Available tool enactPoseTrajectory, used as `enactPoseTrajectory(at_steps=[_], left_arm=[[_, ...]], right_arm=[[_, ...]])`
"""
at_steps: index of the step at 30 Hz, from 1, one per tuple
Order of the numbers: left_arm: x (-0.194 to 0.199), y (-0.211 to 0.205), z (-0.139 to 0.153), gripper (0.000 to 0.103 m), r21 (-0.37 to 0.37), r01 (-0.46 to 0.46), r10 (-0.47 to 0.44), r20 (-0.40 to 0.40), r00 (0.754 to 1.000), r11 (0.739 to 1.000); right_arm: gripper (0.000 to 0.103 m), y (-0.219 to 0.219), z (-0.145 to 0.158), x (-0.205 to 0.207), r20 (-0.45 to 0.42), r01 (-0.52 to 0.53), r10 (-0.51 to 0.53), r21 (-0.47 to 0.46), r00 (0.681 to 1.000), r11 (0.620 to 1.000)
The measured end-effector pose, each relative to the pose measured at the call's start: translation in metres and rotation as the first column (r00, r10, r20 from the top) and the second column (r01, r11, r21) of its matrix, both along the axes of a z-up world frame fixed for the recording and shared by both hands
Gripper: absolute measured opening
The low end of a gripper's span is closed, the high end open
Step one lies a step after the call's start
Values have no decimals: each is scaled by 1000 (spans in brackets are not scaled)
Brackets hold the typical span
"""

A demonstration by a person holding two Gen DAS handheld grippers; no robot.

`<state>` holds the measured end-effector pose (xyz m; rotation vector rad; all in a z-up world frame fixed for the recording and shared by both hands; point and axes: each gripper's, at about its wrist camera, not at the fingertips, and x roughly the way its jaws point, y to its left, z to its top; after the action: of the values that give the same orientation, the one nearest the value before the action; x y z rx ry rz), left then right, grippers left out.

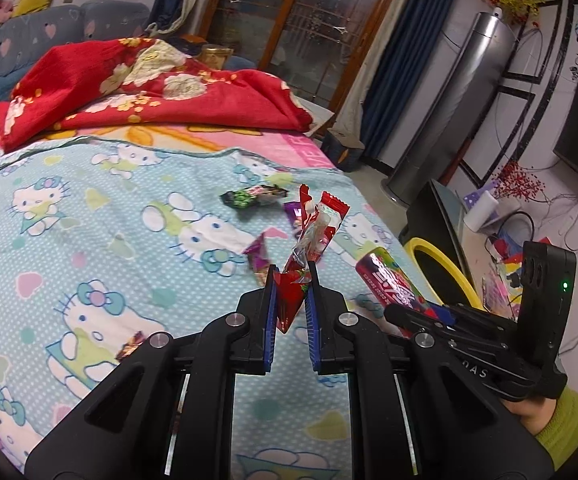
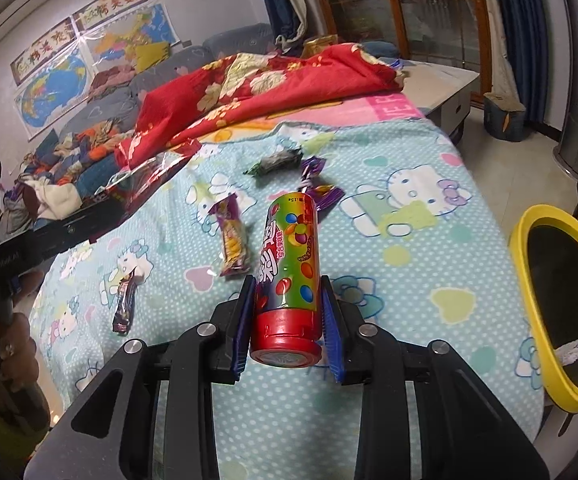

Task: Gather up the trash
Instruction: 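Carry the red wrapper and red candy tube over the yellow trash bin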

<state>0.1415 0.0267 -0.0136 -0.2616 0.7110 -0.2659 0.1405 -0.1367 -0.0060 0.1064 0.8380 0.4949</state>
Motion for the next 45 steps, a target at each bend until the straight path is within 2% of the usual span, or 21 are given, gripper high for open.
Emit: enactPoseTrajectory(at_steps=[23,35,45], left_arm=[[1,-67,5,8,31,126,-126,4,992,992],[7,-104,2,8,57,194,-194,-7,981,979],[13,-146,-2,8,77,275,-273,-26,962,958]], right_arm=[[29,-80,16,-5,46,174,-177,65,983,983],[29,-123,12,-6,54,268,-272,75,961,960],[28,-168,7,-7,40,357,-363,99,931,929]])
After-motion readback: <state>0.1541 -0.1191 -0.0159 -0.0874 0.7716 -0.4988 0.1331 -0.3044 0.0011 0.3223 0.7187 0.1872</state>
